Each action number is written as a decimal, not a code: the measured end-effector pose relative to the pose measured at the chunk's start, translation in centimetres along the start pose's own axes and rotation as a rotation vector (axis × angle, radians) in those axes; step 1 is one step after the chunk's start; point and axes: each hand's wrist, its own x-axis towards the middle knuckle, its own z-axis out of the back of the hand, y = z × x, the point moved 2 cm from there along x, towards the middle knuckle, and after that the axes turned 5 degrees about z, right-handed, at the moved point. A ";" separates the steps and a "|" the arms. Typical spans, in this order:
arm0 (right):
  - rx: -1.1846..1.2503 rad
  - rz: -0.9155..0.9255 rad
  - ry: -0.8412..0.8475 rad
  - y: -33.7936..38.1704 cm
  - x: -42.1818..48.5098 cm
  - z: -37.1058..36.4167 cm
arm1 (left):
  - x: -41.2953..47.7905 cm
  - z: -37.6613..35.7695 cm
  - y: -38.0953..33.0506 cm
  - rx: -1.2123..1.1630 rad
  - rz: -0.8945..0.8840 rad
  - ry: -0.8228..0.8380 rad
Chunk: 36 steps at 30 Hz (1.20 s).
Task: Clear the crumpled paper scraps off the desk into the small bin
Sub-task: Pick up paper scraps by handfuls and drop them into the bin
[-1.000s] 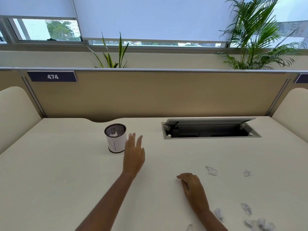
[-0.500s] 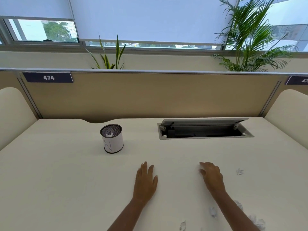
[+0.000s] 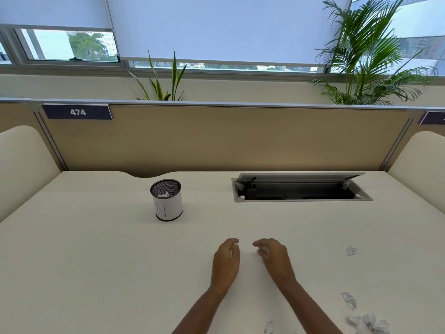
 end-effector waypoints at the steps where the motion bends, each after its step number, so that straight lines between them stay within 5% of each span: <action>1: 0.042 0.026 0.011 1.2 0.0 -0.2 | 0.0 -0.2 -0.4 -0.118 0.091 0.033; 7: 0.119 0.148 0.099 6.1 -0.5 -2.0 | 0.1 -0.1 -1.2 -1.018 0.660 0.238; 14: 0.143 0.276 -0.040 6.6 -0.4 -1.6 | 1.8 2.6 -1.8 -1.352 0.756 0.315; 18: 0.069 0.242 -0.060 4.0 -0.6 -1.8 | 4.2 5.8 -3.2 -1.344 0.651 0.161; 22: -0.077 0.132 0.127 -0.5 -1.9 -3.5 | 7.2 10.5 -5.2 -1.393 0.517 0.032; 30: -0.259 0.197 -0.013 -2.3 -2.7 -4.1 | 12.0 16.2 -7.0 -1.249 0.435 -0.258; 36: -0.273 0.220 -0.013 -2.2 -2.6 -4.3 | 11.9 16.4 -7.9 -1.078 0.477 -0.268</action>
